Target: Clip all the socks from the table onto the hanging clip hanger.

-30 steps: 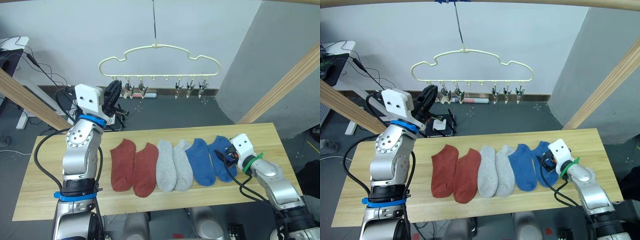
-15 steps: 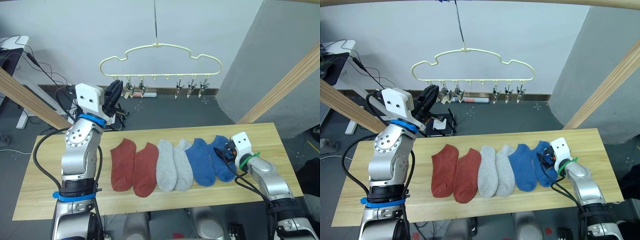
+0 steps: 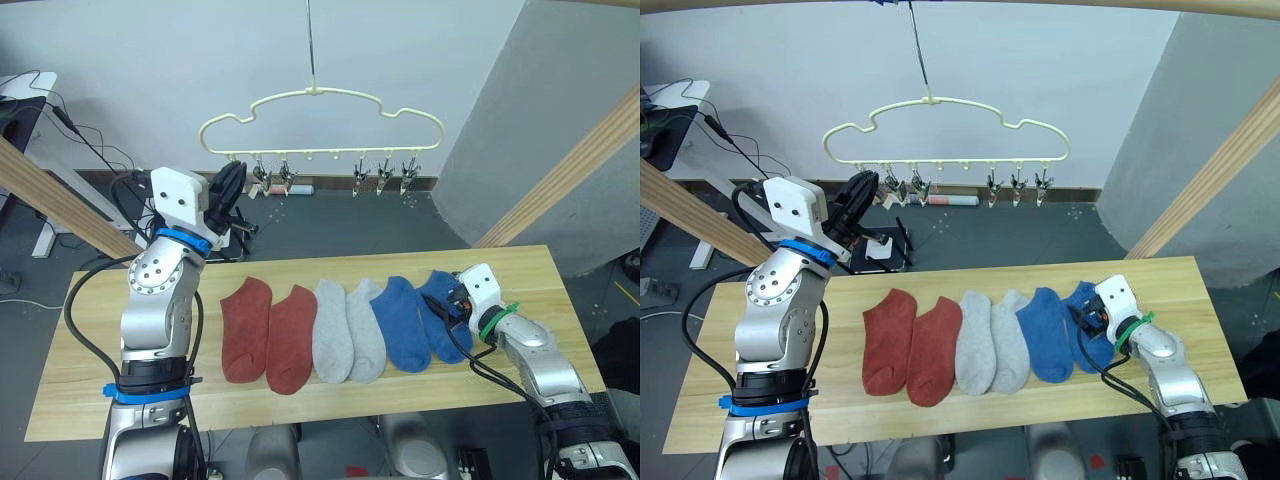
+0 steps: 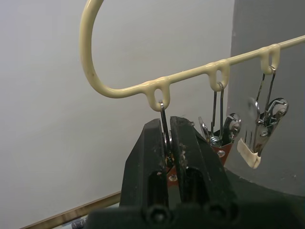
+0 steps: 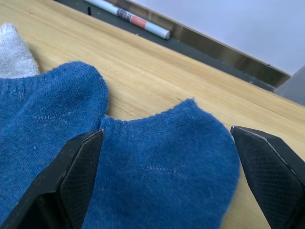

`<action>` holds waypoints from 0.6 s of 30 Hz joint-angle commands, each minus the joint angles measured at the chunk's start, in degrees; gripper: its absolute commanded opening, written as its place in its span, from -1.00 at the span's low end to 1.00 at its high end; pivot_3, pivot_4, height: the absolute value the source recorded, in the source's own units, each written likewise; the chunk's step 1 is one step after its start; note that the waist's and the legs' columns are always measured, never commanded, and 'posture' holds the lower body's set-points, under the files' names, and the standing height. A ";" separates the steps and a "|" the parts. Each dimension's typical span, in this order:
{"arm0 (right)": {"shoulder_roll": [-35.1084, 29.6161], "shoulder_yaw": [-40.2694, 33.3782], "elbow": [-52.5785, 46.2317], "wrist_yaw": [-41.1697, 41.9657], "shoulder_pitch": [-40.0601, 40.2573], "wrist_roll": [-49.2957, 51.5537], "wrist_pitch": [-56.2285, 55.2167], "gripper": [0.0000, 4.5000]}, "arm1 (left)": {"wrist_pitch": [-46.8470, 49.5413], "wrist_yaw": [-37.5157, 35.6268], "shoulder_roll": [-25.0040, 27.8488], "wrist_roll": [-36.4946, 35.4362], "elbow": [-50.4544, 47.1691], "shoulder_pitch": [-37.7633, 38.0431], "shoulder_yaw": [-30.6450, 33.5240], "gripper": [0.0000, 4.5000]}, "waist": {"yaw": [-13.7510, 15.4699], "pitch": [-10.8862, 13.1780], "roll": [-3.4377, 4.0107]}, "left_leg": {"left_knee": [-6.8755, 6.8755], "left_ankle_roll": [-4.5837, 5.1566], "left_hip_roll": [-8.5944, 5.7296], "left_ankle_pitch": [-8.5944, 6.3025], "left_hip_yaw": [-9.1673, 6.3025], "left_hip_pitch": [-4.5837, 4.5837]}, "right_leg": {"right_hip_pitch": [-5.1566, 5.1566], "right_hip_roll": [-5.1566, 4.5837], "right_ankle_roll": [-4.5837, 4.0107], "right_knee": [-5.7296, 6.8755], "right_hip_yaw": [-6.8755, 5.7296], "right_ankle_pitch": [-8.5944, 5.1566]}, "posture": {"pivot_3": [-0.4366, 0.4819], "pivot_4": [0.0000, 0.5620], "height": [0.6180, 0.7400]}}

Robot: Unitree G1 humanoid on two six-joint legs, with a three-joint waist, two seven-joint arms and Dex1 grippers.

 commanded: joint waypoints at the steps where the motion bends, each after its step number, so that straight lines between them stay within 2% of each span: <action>1: -0.74 0.86 2.76 0.89 -1.59 -1.71 1.30 1.00 | -0.04 -0.42 0.51 -0.78 -1.82 0.30 0.49 -0.99 | 0.01 0.00 0.00 | 0.00 0.00 0.00 0.00 0.00 -0.01 | 0.00 0.00 0.00 0.00 0.00 0.00 | -0.46 0.22 0.88; 7: -0.43 0.51 6.97 0.35 -3.54 -2.28 4.98 1.00 | 0.73 -1.03 0.77 -1.03 -2.34 0.72 0.46 -0.99 | 0.02 0.00 0.00 | 0.02 0.00 0.00 0.00 -0.01 0.01 | 0.02 -0.01 0.00 0.01 0.00 0.00 | -0.45 0.22 0.88; 8: -0.43 0.52 7.09 0.52 -3.54 -2.19 5.29 0.92 | 0.97 -1.29 0.89 -1.21 -2.47 0.87 0.50 -1.00 | 0.02 0.00 0.00 | 0.02 0.00 0.00 0.00 -0.01 0.03 | 0.04 -0.01 0.00 0.02 -0.01 0.00 | -0.45 0.22 0.88; 11: -0.30 0.45 6.80 0.85 -3.23 -1.80 6.03 0.58 | 2.54 -2.97 1.49 -2.67 -3.20 1.26 0.67 -1.00 | 0.04 0.00 0.00 | 0.02 0.00 0.00 0.00 -0.02 0.09 | 0.11 0.00 0.00 0.03 -0.01 0.00 | -0.43 0.23 0.88; 18: 0.08 0.79 5.53 1.47 -2.73 -1.59 5.86 -0.56 | 8.56 -6.81 3.82 -8.24 -5.97 2.50 1.29 -1.00 | 0.03 0.00 0.00 | 0.04 0.00 0.00 0.00 -0.03 0.11 | 0.14 0.00 0.01 0.03 -0.02 0.01 | -0.43 0.23 0.88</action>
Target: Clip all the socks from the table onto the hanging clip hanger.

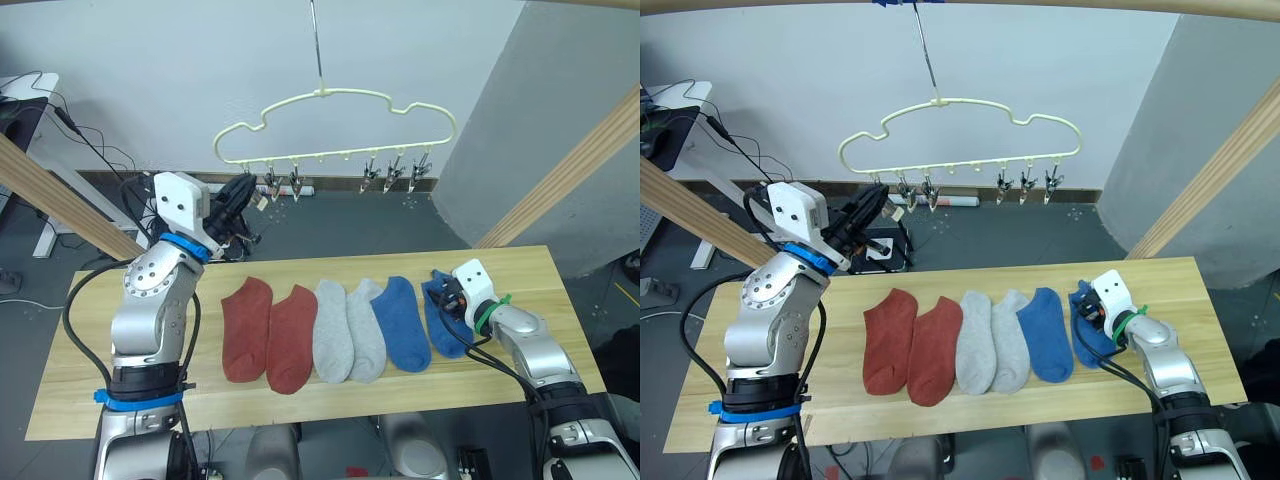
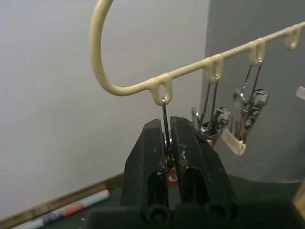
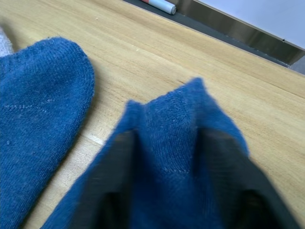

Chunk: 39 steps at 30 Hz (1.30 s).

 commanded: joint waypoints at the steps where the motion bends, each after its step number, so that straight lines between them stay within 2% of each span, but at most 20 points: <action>1: -0.03 -0.09 -0.16 0.46 1.92 -0.20 0.68 -0.68 | 2.26 -1.42 1.77 -2.54 -3.05 0.52 1.44 -1.00 | 0.01 0.00 0.00 | 0.00 0.00 0.00 0.00 0.00 0.00 | 0.00 0.00 0.00 0.00 0.00 0.00 | -0.43 0.23 0.88; 2: -0.05 -0.03 -0.71 0.63 2.08 -0.16 0.39 -0.89 | 3.06 -1.79 2.16 -3.19 -3.31 0.68 1.57 -1.00 | 0.01 0.00 0.00 | 0.00 0.00 0.00 0.00 -0.01 0.00 | 0.00 0.00 0.00 0.00 0.00 0.00 | -0.42 0.23 0.88; 3: -0.14 0.07 -1.85 1.01 2.34 -0.04 0.17 -0.99 | 3.72 -2.19 2.50 -3.99 -3.65 0.84 1.71 -1.00 | 0.01 0.00 0.00 | 0.00 0.00 0.00 0.00 -0.01 0.00 | 0.00 0.00 0.00 0.00 -0.01 0.00 | -0.41 0.23 0.88; 8: -1.26 2.93 -16.84 3.95 2.35 -0.51 -0.94 -0.99 | 6.64 -2.49 3.73 -6.41 -4.90 0.30 2.46 -1.00 | -0.11 0.14 0.08 | -0.03 0.00 0.00 0.00 0.00 -0.04 | -0.07 0.00 0.00 0.00 0.02 0.00 | -0.41 0.23 0.88; 11: -0.28 6.87 -25.28 5.29 -2.26 -1.71 0.14 -0.99 | 9.02 -2.41 4.37 -8.40 -5.25 -0.55 3.33 -1.00 | -0.22 0.22 0.07 | -0.03 -0.01 0.00 0.00 0.02 -0.02 | -0.10 0.03 0.01 0.02 0.07 0.00 | -0.41 0.24 0.88; 13: 1.86 9.94 -27.27 5.47 -6.03 -2.44 1.51 -0.99 | 10.17 -2.33 4.65 -9.42 -5.35 -1.00 3.61 -1.00 | -0.23 0.23 0.06 | -0.02 -0.05 0.00 0.03 0.00 -0.02 | -0.13 0.04 0.02 0.04 0.08 0.00 | -0.42 0.23 0.88; 16: 6.22 14.11 -25.75 4.30 -10.77 -4.18 2.46 -0.99 | 11.10 -2.19 4.74 -10.11 -5.46 -1.42 3.56 -1.00 | -0.01 0.23 0.06 | -0.04 -0.07 0.02 0.04 -0.17 -0.05 | -0.12 0.08 0.01 0.03 -0.10 0.00 | -0.41 0.23 0.88; 24: 17.39 19.76 -16.74 -0.84 -16.91 -8.56 0.73 -0.99 | 13.50 -0.97 3.81 -12.11 -7.30 -1.54 3.21 -1.00 | 1.04 0.24 0.04 | -0.05 -0.07 -0.06 0.04 -0.24 -0.28 | -0.21 -0.09 0.00 -0.07 -0.18 0.01 | -0.39 0.21 0.88; 30: 23.83 20.85 -10.83 -2.89 -20.28 -9.53 -1.59 -0.99 | 15.35 -0.80 4.02 -13.33 -8.38 -0.79 3.42 -1.00 | 1.15 0.25 0.04 | -0.06 -0.07 -0.03 0.04 -0.25 -0.26 | -0.28 -0.04 -0.01 0.03 -0.16 0.01 | -0.38 0.20 0.88; 39: 29.02 20.28 -6.39 -3.99 -24.74 -9.02 -5.13 -0.99 | 16.05 -0.14 3.65 -13.73 -9.51 0.00 3.31 -1.00 | 1.31 0.25 0.05 | -0.08 -0.07 -0.03 0.04 -0.27 -0.26 | -0.28 -0.05 -0.01 0.02 -0.18 0.01 | -0.36 0.19 0.88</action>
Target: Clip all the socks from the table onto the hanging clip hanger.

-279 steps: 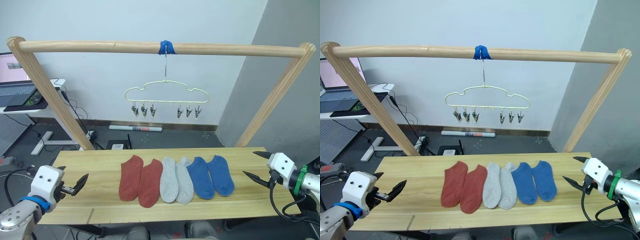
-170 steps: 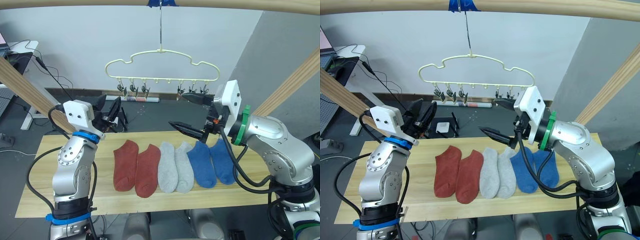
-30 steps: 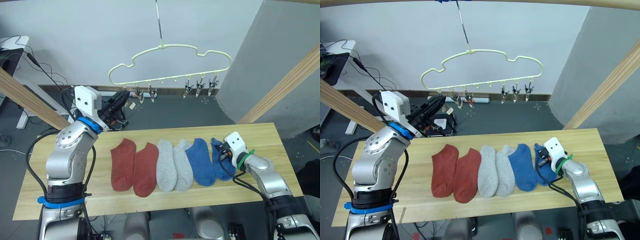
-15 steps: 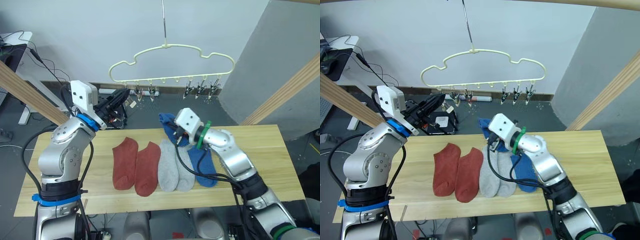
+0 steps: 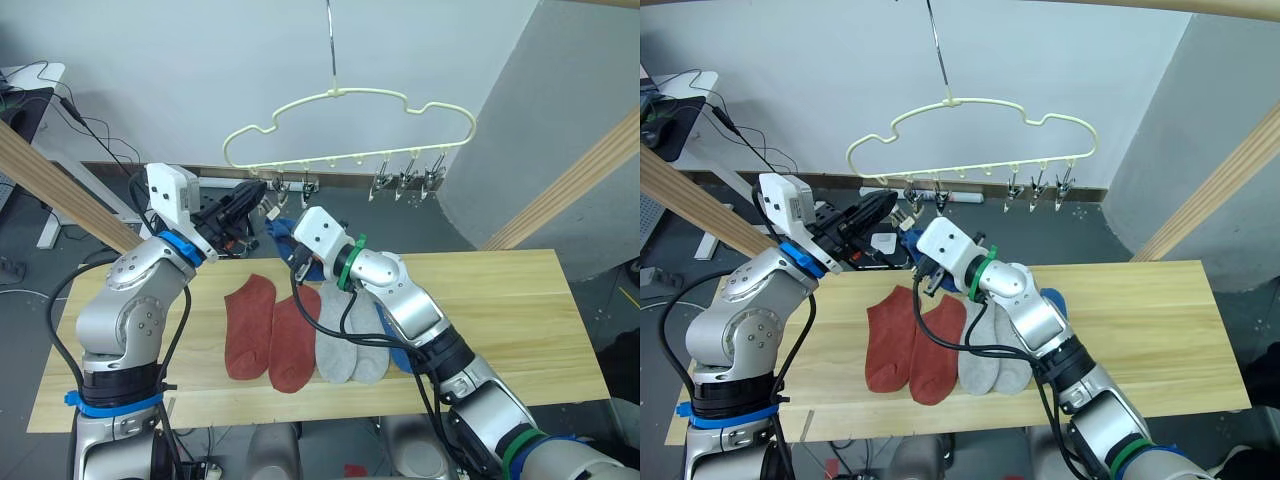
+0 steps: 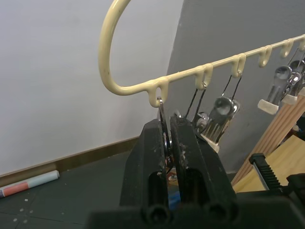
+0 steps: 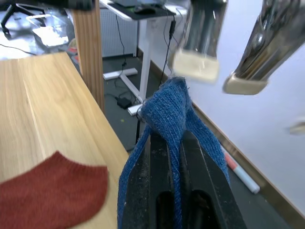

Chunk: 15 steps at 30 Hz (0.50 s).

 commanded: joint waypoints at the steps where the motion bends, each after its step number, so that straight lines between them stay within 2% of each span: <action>1: 2.04 -0.46 -0.53 -0.56 -1.60 0.45 -2.42 -0.99 | -0.08 0.35 0.07 -0.89 -2.74 0.32 0.73 -1.00 | 0.02 0.00 0.00 | 0.00 0.00 0.00 0.00 -0.01 0.00 | 0.00 0.00 0.00 0.00 -0.01 0.00 | -0.36 0.19 0.88; 12: 3.40 -1.80 -0.52 -1.29 -2.35 0.99 -3.64 -0.99 | 1.47 2.24 -0.44 -3.11 -2.83 1.12 2.26 -1.00 | 0.01 0.00 0.00 | 0.01 0.00 0.00 0.00 -0.02 0.00 | 0.00 0.00 0.00 0.03 -0.01 0.00 | -0.35 0.18 0.88; 13: 3.44 -1.86 -0.45 -1.30 -2.40 0.99 -3.66 -1.00 | 1.49 2.45 -0.49 -3.19 -2.71 1.07 2.42 -0.73 | 0.01 0.00 0.00 | 0.01 0.00 0.00 0.00 -0.02 0.00 | 0.00 0.00 0.00 0.03 -0.01 0.00 | -0.35 0.17 0.88; 15: 3.53 -1.94 -0.34 -1.30 -2.41 0.94 -3.66 -1.00 | 1.72 2.65 -0.44 -3.48 -2.58 0.99 2.48 -0.52 | 0.02 0.00 0.00 | 0.01 0.00 0.00 0.00 -0.02 0.00 | 0.00 0.00 0.00 0.03 -0.02 0.00 | -0.35 0.17 0.88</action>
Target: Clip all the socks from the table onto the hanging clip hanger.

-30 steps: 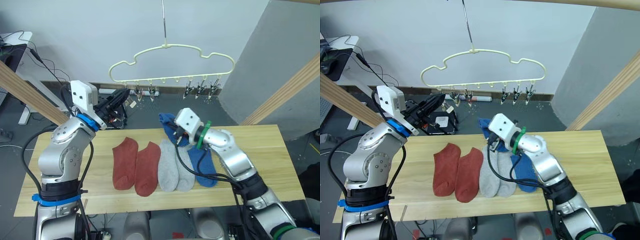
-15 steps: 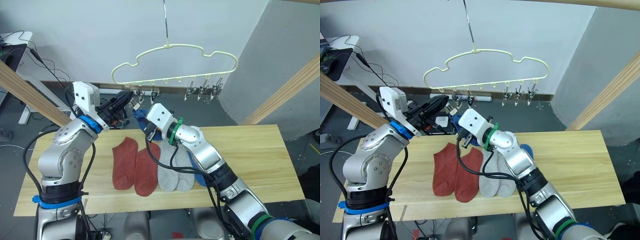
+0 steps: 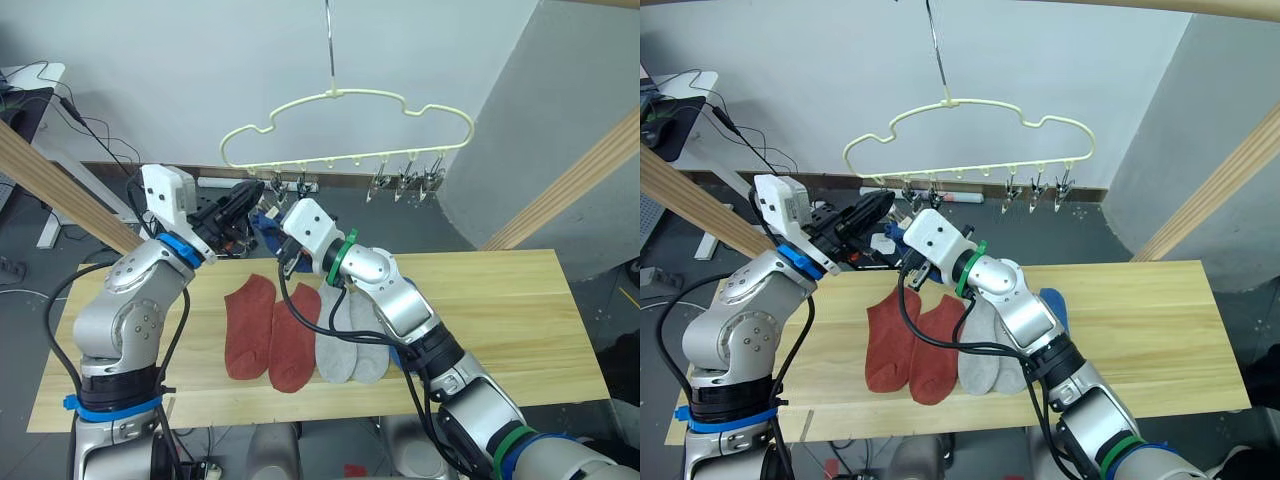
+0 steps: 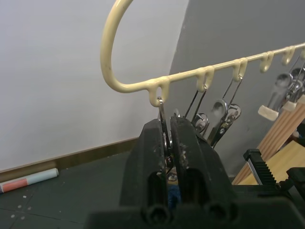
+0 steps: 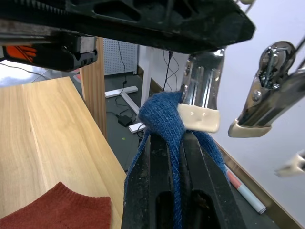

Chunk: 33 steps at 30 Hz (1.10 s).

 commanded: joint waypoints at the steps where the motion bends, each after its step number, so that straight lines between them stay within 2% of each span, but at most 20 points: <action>1: 1.23 -0.82 -1.27 -0.39 -1.55 0.58 -1.71 -1.00 | 0.60 0.35 0.05 -1.33 -1.59 0.46 1.01 -0.35 | 0.00 0.00 0.00 | 0.00 0.00 0.00 0.00 0.00 0.00 | 0.00 0.00 0.00 0.00 0.00 0.00 | -0.35 0.17 0.88; 6: 1.36 -0.90 -1.04 -0.47 -1.57 0.55 -1.79 -1.00 | 3.68 -0.58 1.09 -3.31 -2.39 0.92 0.95 0.28 | -0.01 0.00 0.00 | 0.00 0.00 0.00 0.00 0.00 0.00 | 0.00 0.00 0.00 0.01 -0.01 0.00 | -0.35 0.16 0.88; 13: 2.21 -1.20 -0.94 -0.01 -1.38 1.30 -1.10 -1.00 | 4.03 -0.75 1.84 -3.36 -3.26 1.97 1.06 0.28 | -0.02 0.00 0.00 | 0.00 0.00 0.00 0.00 -0.01 0.00 | 0.00 0.00 0.00 0.00 -0.01 0.00 | -0.34 0.16 0.88; 16: 2.53 -1.24 -1.31 0.60 -1.02 1.67 -0.25 -0.66 | 2.88 -0.50 2.19 -2.08 -3.35 2.29 0.82 0.29 | 0.02 0.00 0.00 | 0.00 0.00 0.00 0.00 -0.01 0.00 | 0.00 0.00 0.00 0.01 -0.01 0.00 | -0.34 0.16 0.88; 19: 0.70 -0.31 -3.89 2.37 0.14 1.29 1.44 -0.20 | 0.90 -0.26 2.25 -0.19 -3.90 2.95 0.59 0.29 | 0.04 0.00 0.00 | 0.00 0.00 0.00 0.00 -0.01 0.00 | 0.00 0.00 0.00 0.01 -0.01 0.00 | -0.34 0.16 0.88; 24: -4.48 -0.13 -12.28 6.21 2.85 1.66 3.98 -0.20 | -3.00 -0.78 2.37 3.17 -6.26 5.36 -0.12 0.29 | 0.09 0.00 0.00 | -0.02 0.00 0.00 0.00 0.01 -0.02 | -0.01 -0.02 0.00 -0.04 0.00 0.00 | -0.34 0.16 0.88; 28: -14.51 -2.60 -25.94 15.01 6.60 6.85 10.04 -0.20 | -9.87 1.31 0.68 9.21 -9.24 7.98 -1.79 0.29 | 0.26 0.00 0.00 | -0.03 0.00 -0.01 0.00 -0.01 -0.04 | -0.02 -0.02 0.00 -0.05 0.00 0.00 | -0.33 0.17 0.88; 33: -20.97 -6.29 -33.32 18.02 8.14 11.50 14.55 -0.20 | -13.80 3.48 -1.85 13.17 -9.97 9.01 -3.45 0.29 | 0.27 0.00 0.00 | -0.01 0.01 -0.02 0.00 0.00 0.00 | 0.02 -0.01 0.00 -0.01 0.01 0.00 | -0.36 0.19 0.88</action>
